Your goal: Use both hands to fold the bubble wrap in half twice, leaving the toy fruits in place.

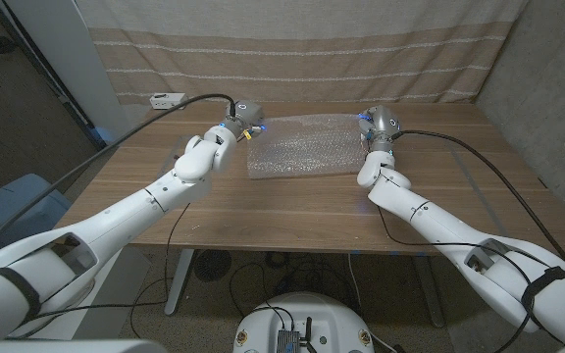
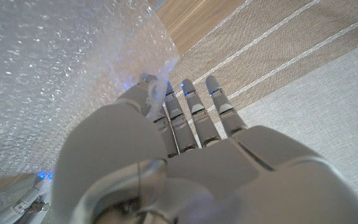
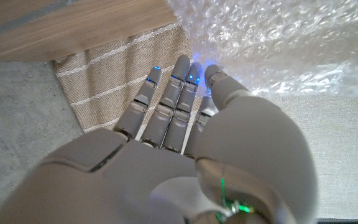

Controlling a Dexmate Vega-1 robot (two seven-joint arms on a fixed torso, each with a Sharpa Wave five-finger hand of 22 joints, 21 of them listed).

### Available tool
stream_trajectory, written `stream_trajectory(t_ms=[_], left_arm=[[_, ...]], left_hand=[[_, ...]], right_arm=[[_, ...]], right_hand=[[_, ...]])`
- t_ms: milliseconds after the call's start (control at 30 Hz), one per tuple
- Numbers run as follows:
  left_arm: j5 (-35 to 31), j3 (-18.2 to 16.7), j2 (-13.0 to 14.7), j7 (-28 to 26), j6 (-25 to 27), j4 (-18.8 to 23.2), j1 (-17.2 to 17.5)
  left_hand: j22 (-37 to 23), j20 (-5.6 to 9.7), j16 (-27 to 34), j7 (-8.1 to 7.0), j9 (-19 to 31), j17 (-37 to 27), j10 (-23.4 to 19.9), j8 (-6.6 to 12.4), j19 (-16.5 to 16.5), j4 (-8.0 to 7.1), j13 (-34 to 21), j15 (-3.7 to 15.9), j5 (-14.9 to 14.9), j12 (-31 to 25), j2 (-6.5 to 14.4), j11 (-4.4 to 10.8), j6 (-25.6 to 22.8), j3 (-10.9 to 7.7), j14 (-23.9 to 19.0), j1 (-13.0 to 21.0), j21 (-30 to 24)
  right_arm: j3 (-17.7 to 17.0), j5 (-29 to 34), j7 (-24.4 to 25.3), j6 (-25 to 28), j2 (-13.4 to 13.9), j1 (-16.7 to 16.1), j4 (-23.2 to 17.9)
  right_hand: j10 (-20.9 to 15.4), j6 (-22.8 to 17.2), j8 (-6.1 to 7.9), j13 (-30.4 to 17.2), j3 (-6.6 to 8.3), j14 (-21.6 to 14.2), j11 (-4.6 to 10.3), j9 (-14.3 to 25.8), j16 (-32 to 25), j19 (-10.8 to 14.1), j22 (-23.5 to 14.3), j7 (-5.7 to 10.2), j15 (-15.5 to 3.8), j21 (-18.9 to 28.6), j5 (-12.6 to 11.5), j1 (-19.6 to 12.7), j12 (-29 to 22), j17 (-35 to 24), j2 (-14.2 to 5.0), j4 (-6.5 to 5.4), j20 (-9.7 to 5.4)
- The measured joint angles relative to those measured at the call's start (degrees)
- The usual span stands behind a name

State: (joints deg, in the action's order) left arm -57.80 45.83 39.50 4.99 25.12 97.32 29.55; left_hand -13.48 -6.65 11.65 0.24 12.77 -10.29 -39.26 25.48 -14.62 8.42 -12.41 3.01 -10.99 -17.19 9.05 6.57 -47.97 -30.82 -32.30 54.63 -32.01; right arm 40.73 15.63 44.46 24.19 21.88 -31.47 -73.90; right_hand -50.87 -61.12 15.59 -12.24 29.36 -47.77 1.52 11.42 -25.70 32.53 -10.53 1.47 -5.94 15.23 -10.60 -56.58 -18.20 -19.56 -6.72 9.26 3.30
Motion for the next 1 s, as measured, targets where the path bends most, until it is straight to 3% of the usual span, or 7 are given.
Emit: stream_trajectory(t_ms=[167,367,567,733,1000], left_arm=[[-1.18,1.26,-0.64,0.75,0.88,-1.25,-0.90],[-4.54,3.44,-2.01,1.12,4.05,-3.35,-1.84],[-8.02,5.30,-3.61,0.61,7.50,-6.02,-2.51],[-11.44,6.33,-4.35,0.03,10.54,-7.28,-2.87],[-15.36,8.75,-6.12,-1.28,14.44,-10.36,-3.47]], left_hand=[[0.18,0.02,-0.22,-1.35,-0.45,0.00,2.04,-2.92,1.02,-0.54,-0.27,-0.04,0.00,1.28,0.06,-0.08,5.23,0.96,1.25,-2.17,-0.22],[0.45,0.13,-0.22,-2.66,-0.75,0.00,3.11,-5.14,1.38,-0.34,-0.54,-0.15,0.00,1.75,-0.58,0.39,8.76,1.76,1.73,-2.81,-0.22],[0.71,0.50,-0.22,-4.63,-1.18,-0.26,6.17,-9.93,2.57,-0.16,-0.79,-0.26,0.00,3.03,-1.41,0.22,17.02,3.32,3.31,-3.63,-0.42],[0.98,0.71,-0.44,-5.19,-1.50,-0.27,9.43,-13.05,3.39,0.20,-0.79,-0.38,0.00,4.15,-1.72,0.20,22.52,4.48,5.06,-3.93,-0.43],[0.98,0.71,-0.44,-5.18,-1.59,-0.50,10.43,-13.63,3.38,0.15,-0.79,-0.36,0.00,4.70,-2.01,0.00,23.72,5.08,6.00,-4.23,-0.42]], right_arm=[[0.80,0.12,-0.68,0.76,-0.10,0.73,0.89],[1.59,0.33,-1.14,1.58,-0.10,1.40,1.39],[2.48,0.66,-2.03,2.99,0.03,1.97,1.42],[3.29,0.96,-3.10,4.65,0.29,2.41,0.93],[4.11,1.60,-4.69,8.01,0.45,2.84,0.41]], right_hand=[[3.02,5.49,-2.61,-0.01,-0.44,0.93,0.24,-0.08,0.71,-0.31,-0.29,1.46,0.29,0.00,0.12,1.64,1.65,-0.27,0.34,-0.51,0.31],[4.97,8.25,-3.76,-0.01,-1.23,2.37,0.52,-0.10,0.76,-0.88,-0.29,2.11,0.71,-0.21,0.44,2.35,2.61,-0.90,1.50,-0.59,0.63],[10.53,16.16,-5.80,-0.01,-2.09,5.78,0.72,-0.07,2.46,-2.36,-0.29,3.19,1.46,-0.75,0.44,3.49,5.16,-1.33,2.65,-0.58,1.10],[16.39,24.44,-5.88,-0.17,-2.56,9.14,0.82,-0.07,4.10,-3.90,-0.21,3.50,2.17,-1.50,0.44,4.02,7.17,-1.59,3.17,-0.58,1.41],[19.98,27.27,-5.88,-0.17,-3.03,11.85,0.63,-0.07,5.37,-4.43,-0.13,3.66,2.56,-1.93,0.44,4.02,7.63,-1.84,3.17,-0.59,1.33]])
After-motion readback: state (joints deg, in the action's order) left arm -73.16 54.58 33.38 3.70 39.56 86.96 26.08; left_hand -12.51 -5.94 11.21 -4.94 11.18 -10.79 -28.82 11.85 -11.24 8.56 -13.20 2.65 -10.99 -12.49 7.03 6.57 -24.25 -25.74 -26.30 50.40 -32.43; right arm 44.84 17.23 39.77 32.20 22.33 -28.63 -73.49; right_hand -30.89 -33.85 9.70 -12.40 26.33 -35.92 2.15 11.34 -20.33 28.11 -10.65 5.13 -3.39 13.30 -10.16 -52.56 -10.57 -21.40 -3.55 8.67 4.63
